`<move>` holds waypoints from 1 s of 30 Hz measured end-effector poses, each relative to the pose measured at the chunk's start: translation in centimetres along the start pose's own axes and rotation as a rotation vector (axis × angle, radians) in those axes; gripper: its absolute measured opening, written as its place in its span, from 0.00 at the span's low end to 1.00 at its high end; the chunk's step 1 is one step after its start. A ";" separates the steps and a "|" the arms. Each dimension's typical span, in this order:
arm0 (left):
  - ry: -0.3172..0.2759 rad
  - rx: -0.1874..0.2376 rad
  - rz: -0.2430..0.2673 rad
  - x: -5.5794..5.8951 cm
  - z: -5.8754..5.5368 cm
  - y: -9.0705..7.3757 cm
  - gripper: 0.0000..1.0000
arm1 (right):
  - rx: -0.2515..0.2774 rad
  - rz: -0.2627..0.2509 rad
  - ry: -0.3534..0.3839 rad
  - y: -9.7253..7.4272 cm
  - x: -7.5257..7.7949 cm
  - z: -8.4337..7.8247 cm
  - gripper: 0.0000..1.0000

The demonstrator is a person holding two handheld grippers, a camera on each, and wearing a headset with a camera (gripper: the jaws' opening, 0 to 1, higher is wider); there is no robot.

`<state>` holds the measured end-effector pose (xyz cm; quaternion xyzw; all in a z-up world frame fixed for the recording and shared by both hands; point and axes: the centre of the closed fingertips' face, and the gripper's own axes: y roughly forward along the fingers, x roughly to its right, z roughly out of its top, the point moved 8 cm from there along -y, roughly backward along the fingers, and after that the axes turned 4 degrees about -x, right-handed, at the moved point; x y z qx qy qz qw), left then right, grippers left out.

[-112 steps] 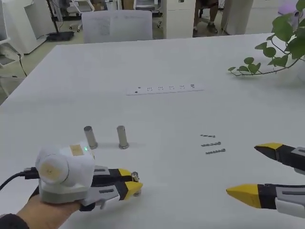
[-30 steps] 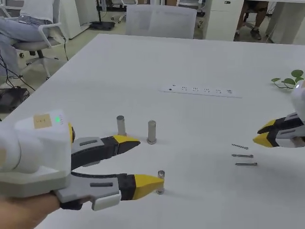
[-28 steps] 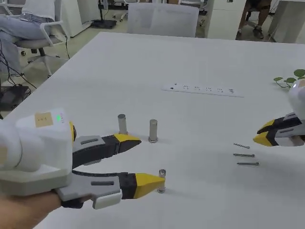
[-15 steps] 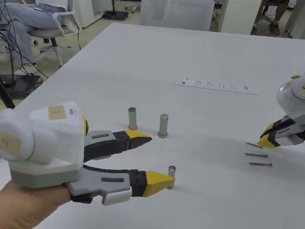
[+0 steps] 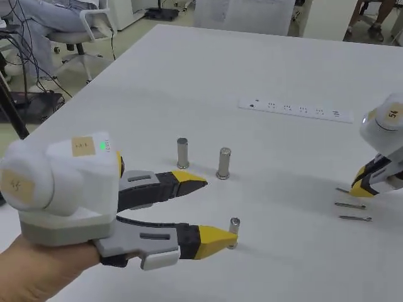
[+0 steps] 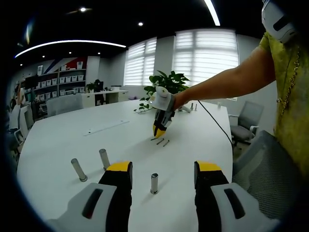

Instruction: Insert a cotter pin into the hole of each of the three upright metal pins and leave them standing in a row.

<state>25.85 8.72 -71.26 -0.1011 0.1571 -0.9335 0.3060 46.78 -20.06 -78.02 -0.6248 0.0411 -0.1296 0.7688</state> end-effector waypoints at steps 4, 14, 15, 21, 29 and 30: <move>-0.001 -0.003 -0.002 0.1 0.0 0.1 0.50 | -0.008 0.009 -0.013 0.2 -0.2 0.1 0.10; -0.007 -0.015 -0.001 0.1 -0.1 0.1 0.49 | -0.016 0.021 -0.014 0.5 -0.1 0.0 0.10; -0.006 -0.016 -0.002 0.1 -0.1 0.2 0.49 | -0.017 0.022 -0.015 0.5 0.0 0.0 0.10; -0.007 -0.021 -0.006 0.1 -0.2 0.3 0.49 | -0.022 0.026 -0.018 0.6 0.0 -0.1 0.10; -0.009 -0.023 -0.004 0.1 -0.3 0.3 0.48 | -0.035 0.029 -0.027 0.8 0.1 -0.2 0.10; -0.011 -0.023 -0.004 0.1 -0.3 0.3 0.48 | -0.033 0.029 -0.026 0.8 0.1 -0.2 0.10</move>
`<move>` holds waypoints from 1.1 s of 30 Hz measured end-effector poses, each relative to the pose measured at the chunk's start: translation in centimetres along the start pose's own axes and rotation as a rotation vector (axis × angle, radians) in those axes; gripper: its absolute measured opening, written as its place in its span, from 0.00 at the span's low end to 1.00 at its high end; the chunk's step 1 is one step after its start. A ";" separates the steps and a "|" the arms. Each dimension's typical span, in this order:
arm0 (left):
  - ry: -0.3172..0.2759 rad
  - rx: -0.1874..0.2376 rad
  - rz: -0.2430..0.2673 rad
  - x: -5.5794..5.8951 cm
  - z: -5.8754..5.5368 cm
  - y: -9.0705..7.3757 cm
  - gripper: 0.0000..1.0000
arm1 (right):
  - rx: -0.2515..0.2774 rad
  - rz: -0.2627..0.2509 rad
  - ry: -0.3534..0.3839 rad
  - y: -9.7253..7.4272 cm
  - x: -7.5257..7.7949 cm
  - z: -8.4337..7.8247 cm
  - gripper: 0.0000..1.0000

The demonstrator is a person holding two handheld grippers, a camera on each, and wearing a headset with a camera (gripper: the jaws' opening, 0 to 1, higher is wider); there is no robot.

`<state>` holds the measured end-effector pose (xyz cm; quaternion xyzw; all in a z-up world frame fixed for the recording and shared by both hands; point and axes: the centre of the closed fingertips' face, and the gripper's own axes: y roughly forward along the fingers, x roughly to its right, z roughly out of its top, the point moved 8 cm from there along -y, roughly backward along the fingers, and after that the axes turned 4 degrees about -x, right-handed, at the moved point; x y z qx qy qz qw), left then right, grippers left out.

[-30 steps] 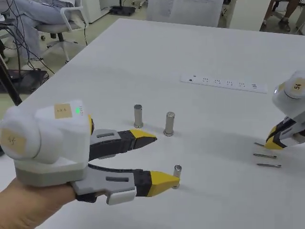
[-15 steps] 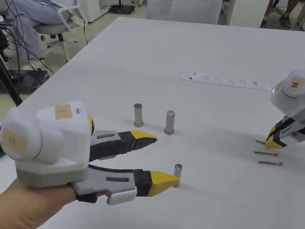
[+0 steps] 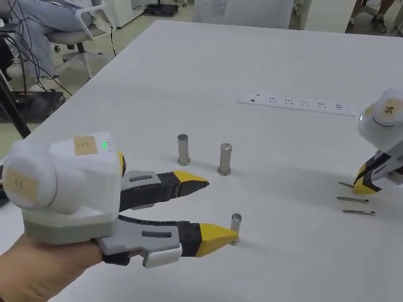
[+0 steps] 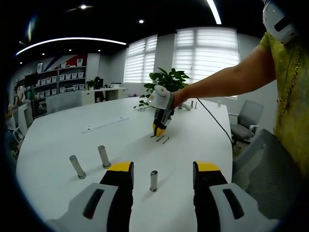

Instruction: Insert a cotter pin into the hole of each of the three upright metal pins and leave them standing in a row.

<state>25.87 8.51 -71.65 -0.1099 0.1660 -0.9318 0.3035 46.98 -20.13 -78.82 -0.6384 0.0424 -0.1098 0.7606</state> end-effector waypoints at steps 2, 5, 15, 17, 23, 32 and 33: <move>0.000 -0.002 0.000 0.0 0.0 0.0 0.48 | -0.003 0.000 -0.001 0.0 0.1 0.0 0.10; -0.002 0.000 0.001 0.0 0.0 0.0 0.48 | -0.007 0.006 -0.002 0.0 0.2 0.1 0.09; -0.005 0.001 0.002 -0.1 0.0 0.0 0.47 | 0.003 0.035 0.036 0.1 0.7 -0.2 0.07; -0.006 0.000 0.003 -0.1 0.0 0.0 0.46 | 0.000 0.033 0.037 0.1 0.6 -0.2 0.05; -0.007 -0.002 0.004 -0.1 0.0 0.1 0.46 | -0.028 0.008 -0.007 0.2 0.8 -0.1 0.05; -0.001 -0.007 0.002 -0.2 0.1 0.1 0.45 | -0.056 -0.025 -0.039 0.0 0.4 0.2 0.02; 0.000 -0.008 0.002 -0.2 0.1 0.1 0.44 | -0.058 -0.031 -0.047 0.0 0.4 0.3 0.02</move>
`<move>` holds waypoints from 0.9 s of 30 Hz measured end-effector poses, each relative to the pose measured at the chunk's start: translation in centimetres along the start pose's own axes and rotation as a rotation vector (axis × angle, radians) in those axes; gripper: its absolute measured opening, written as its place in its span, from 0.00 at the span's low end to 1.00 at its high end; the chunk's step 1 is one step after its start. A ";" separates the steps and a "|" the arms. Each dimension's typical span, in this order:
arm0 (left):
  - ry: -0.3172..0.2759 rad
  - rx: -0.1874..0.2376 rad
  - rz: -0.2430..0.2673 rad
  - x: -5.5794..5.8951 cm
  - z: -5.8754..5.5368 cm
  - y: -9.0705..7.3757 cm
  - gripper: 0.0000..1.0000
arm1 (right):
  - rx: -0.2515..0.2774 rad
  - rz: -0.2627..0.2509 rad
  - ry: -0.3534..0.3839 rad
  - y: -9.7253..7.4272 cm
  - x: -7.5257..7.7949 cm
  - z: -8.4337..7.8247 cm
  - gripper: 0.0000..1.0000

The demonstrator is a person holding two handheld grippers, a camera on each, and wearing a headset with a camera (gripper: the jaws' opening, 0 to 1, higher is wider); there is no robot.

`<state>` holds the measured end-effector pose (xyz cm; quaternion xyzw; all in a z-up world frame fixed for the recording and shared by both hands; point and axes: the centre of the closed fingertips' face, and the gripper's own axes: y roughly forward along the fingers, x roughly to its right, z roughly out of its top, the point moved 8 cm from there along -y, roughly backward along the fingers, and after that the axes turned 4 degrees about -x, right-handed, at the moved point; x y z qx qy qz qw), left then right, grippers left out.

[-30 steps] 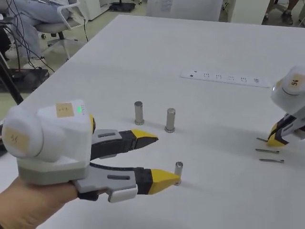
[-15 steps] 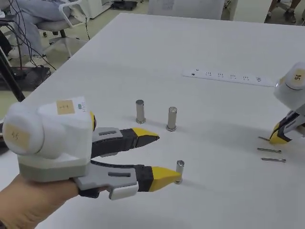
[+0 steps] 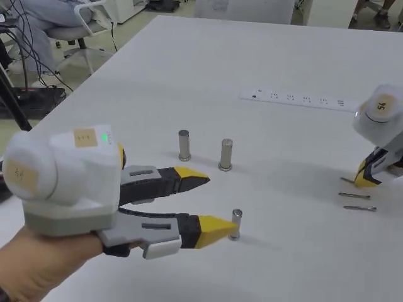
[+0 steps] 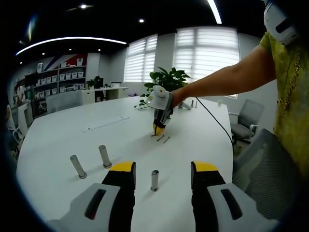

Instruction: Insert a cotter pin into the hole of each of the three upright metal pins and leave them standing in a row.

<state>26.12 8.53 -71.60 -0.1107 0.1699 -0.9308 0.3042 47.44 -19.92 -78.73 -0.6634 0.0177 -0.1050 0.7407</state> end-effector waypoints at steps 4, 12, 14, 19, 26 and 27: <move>0.004 -0.001 -0.004 0.0 0.2 0.0 0.44 | 0.001 0.000 -0.009 -0.2 -0.1 0.2 0.01; 0.015 -0.001 -0.015 0.0 0.6 0.2 0.43 | 0.000 -0.009 -0.032 -1.4 -0.9 0.4 0.01; 0.018 0.000 -0.019 0.1 0.8 0.3 0.43 | 0.001 -0.003 -0.032 -1.9 -1.3 0.5 0.01; 0.030 0.003 -0.033 0.4 1.3 0.5 0.42 | 0.014 0.013 -0.043 -3.4 -2.8 0.7 0.01; 0.050 0.012 -0.052 0.8 2.1 0.9 0.41 | 0.039 0.048 -0.081 -5.5 -5.5 1.6 0.01; 0.053 0.012 -0.055 1.0 2.1 0.9 0.41 | 0.042 0.052 -0.091 -5.9 -6.1 1.8 0.01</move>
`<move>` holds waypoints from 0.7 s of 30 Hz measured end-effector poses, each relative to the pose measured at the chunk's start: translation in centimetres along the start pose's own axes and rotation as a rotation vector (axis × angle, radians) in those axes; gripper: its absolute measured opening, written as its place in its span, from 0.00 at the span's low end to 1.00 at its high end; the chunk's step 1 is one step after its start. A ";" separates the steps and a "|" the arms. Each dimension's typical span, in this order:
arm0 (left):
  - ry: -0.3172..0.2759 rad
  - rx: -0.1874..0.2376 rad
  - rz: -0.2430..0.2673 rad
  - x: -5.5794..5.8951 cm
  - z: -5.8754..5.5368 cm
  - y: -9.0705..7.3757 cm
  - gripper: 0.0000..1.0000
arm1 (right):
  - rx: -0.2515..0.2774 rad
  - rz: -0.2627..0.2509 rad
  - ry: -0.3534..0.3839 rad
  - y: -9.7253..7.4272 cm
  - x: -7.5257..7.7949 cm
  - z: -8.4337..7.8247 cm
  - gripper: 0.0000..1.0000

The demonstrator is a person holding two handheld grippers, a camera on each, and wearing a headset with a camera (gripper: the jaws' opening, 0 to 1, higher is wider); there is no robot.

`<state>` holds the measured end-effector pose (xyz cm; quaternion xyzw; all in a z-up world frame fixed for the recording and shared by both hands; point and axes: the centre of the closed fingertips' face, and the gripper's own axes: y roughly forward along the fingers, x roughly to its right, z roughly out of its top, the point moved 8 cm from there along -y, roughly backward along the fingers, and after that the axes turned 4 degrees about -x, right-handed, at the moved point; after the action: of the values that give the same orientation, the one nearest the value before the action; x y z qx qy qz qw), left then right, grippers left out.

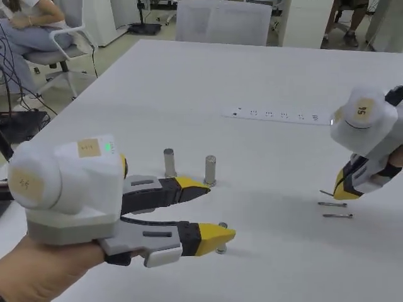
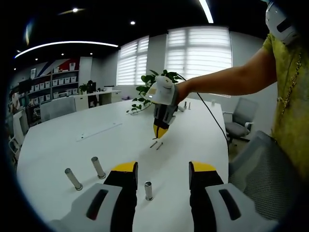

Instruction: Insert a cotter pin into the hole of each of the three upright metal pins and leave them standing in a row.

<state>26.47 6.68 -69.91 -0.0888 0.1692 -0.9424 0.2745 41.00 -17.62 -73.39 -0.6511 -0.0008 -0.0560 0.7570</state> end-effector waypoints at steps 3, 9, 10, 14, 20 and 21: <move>0.008 -0.006 -0.017 0.6 0.0 0.2 0.40 | 0.002 0.016 -0.032 -0.5 -1.5 0.7 0.01; 0.016 -0.028 -0.050 1.9 -0.2 0.9 0.36 | 0.018 0.038 -0.088 -1.5 -4.6 2.0 0.01; 0.018 -0.031 -0.063 2.2 -0.2 1.2 0.35 | 0.024 0.045 -0.103 -1.8 -5.4 2.4 0.01; 0.024 -0.039 -0.094 3.1 0.0 1.8 0.33 | 0.040 0.060 -0.132 -2.6 -7.0 3.1 0.01; 0.047 -0.061 -0.126 4.1 0.2 3.0 0.29 | 0.053 0.091 -0.177 -3.4 -9.2 4.1 0.02; 0.053 -0.065 -0.127 4.2 0.2 3.2 0.29 | 0.051 0.091 -0.190 -3.4 -9.5 4.3 0.02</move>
<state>24.58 1.83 -70.55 -0.0834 0.2008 -0.9540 0.2064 31.59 -13.13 -70.06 -0.6333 -0.0442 0.0405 0.7715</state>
